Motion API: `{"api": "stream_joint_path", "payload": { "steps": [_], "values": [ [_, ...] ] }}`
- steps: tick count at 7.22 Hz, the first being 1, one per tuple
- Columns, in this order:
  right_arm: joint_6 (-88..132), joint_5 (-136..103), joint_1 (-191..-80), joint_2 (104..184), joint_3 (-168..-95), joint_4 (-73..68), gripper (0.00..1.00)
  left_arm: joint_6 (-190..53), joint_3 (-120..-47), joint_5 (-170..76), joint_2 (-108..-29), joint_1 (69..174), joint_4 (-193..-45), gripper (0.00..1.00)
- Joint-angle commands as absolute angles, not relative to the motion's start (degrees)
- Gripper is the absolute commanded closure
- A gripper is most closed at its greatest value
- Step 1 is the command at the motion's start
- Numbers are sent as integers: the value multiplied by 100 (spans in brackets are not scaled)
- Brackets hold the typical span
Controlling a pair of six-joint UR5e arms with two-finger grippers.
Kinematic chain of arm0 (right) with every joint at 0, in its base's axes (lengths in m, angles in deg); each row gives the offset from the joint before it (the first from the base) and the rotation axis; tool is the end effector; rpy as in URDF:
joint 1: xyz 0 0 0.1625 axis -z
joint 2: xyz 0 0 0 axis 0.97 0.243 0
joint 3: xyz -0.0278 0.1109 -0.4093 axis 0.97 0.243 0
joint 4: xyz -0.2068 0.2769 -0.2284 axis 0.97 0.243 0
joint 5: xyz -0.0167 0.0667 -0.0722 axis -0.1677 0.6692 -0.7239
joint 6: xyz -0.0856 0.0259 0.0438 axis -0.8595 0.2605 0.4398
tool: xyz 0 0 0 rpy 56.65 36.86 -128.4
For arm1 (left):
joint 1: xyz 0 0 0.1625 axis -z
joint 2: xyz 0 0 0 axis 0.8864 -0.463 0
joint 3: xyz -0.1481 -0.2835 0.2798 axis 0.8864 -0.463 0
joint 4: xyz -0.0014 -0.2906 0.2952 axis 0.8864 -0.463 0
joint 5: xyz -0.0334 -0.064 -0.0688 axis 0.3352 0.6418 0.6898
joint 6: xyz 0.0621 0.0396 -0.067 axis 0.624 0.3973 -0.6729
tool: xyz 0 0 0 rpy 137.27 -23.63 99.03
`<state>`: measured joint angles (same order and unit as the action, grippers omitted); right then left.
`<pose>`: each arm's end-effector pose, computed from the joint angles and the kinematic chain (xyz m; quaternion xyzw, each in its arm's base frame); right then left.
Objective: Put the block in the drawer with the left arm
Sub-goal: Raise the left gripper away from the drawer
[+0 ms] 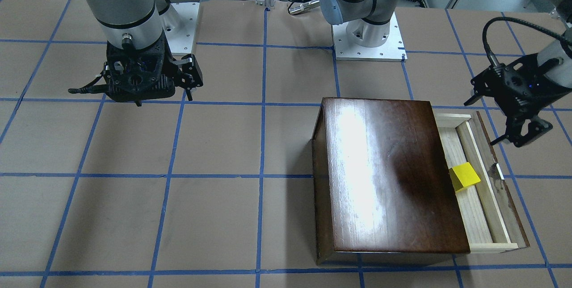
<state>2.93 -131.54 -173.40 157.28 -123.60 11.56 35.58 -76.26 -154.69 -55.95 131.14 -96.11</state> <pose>0.1993 -0.5208 0.4694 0.0887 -0.9959 -0.0092 0.0173 0.0644 -0.5502 0.4699 -0.5595 -0.8272 0.0029 0.0519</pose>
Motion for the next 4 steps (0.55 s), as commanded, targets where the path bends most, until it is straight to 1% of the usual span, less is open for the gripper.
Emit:
{"api": "stream_joint_path", "payload": {
  "steps": [1, 2, 4],
  "values": [
    [299, -13154, -17341, 15728, -12360, 1156, 0, 1826, -7637, -15491, -5077, 13185, -10114, 0],
    [299, -13154, -17341, 15728, -12360, 1156, 0, 303, -7629, -15474, -5032, 13229, -10079, 0],
    [299, -13154, -17341, 15728, -12360, 1156, 0, -1454, -7655, -15491, -5058, 13963, -9809, 0]
  ]
}}
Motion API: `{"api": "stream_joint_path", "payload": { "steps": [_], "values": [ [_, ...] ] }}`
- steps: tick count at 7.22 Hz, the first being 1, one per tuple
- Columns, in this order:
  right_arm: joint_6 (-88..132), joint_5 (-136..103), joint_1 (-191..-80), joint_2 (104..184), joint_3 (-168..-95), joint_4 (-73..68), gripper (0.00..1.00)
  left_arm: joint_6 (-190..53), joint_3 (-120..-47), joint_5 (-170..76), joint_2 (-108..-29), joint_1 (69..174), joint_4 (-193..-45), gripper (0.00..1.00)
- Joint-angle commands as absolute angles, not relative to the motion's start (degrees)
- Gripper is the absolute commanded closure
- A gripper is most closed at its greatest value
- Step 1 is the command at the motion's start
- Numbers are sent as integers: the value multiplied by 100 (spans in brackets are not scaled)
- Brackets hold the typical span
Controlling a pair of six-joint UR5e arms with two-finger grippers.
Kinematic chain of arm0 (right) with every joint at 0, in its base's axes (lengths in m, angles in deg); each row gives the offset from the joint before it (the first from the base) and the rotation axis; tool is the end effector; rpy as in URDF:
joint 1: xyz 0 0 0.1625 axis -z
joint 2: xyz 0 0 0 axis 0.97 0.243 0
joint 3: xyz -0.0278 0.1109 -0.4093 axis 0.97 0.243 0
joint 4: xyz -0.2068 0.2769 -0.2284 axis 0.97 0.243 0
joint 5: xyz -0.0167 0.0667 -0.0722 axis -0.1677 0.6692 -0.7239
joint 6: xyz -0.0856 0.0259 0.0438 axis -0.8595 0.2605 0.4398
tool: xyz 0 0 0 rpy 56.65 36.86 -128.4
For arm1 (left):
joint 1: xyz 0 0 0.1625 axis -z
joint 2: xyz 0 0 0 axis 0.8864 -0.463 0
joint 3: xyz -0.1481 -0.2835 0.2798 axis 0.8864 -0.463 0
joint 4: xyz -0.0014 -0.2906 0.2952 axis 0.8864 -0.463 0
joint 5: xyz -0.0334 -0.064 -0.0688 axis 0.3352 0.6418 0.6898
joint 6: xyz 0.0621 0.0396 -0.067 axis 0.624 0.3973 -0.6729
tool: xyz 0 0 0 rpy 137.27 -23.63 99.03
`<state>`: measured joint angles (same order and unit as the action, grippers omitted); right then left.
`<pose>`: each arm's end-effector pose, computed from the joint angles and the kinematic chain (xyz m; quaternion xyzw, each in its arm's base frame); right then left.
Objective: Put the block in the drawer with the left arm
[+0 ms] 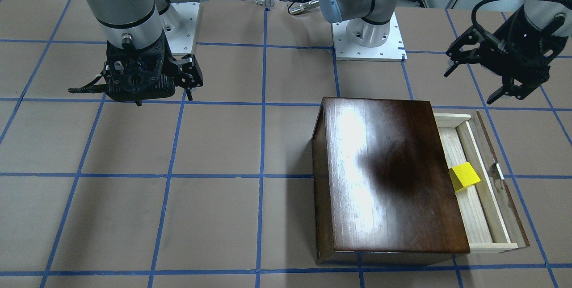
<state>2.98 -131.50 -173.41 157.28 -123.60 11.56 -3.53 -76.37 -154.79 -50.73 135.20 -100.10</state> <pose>0.1994 -0.5208 0.4694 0.0883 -0.9959 -0.0092 0.0169 0.0144 -0.5176 0.5097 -0.2849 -0.9576 -0.0087 0.0431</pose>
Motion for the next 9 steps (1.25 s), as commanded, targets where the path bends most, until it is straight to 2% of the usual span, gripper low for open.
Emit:
{"api": "stream_joint_path", "payload": {
  "steps": [1, 4, 9],
  "values": [
    [299, -13154, -17341, 15728, -12360, 1156, 0, -3097, -7699, -15552, -5119, 14368, -9658, 0],
    [298, -13154, -17341, 15728, -12360, 1156, 0, -5623, -7743, -16095, -5400, 15468, -8894, 0],
    [299, -13146, -17341, 15728, -12360, 1156, 0, -5566, -7743, -16098, -5383, 15532, -8857, 0]
  ]
}}
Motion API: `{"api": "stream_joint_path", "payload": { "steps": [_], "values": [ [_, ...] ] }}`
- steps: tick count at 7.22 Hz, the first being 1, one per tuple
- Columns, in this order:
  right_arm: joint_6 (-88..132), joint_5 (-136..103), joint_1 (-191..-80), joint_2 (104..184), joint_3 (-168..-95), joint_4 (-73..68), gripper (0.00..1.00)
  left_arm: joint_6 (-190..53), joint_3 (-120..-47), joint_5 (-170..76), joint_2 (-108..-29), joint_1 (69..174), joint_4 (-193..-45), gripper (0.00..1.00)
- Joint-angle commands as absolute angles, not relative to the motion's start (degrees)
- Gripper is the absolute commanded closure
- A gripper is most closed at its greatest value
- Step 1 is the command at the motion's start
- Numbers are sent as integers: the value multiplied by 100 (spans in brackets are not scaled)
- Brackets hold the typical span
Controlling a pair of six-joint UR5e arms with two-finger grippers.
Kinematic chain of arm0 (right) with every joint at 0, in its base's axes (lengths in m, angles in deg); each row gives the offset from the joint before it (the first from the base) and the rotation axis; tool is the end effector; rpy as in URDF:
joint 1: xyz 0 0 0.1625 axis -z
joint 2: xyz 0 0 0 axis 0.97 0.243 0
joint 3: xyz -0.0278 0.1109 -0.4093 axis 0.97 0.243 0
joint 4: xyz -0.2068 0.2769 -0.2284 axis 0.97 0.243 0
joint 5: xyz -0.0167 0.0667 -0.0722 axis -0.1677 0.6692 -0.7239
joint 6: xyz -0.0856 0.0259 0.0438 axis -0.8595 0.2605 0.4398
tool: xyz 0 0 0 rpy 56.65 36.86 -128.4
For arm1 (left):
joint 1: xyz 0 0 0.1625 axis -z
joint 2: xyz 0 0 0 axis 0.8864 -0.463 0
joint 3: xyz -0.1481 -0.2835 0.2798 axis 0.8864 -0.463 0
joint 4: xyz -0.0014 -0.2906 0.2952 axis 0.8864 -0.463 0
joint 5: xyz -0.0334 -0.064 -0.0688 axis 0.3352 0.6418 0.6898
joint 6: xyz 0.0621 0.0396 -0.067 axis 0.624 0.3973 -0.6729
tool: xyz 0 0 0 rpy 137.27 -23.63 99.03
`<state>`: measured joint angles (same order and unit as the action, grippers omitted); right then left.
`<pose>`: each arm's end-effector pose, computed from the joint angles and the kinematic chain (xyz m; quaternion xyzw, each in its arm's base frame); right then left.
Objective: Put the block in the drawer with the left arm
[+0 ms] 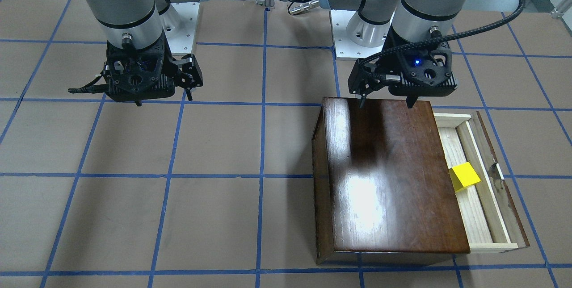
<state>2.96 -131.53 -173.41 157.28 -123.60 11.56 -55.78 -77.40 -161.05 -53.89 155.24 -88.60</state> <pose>0.1994 -0.5208 0.4694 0.0885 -0.9959 -0.0092 0.0172 -0.1548 -0.5287 0.4923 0.0083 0.9992 -0.0334 0.0224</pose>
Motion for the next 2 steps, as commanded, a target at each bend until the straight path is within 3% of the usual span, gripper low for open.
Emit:
{"api": "stream_joint_path", "payload": {
  "steps": [1, 2],
  "values": [
    [299, -13154, -17341, 15728, -12360, 1156, 0, -5557, -7743, -16098, -5357, 15514, -8857, 0],
    [299, -13154, -17341, 15728, -12360, 1156, 0, -5479, -7752, -16115, -5357, 15514, -8857, 0]
  ]
}}
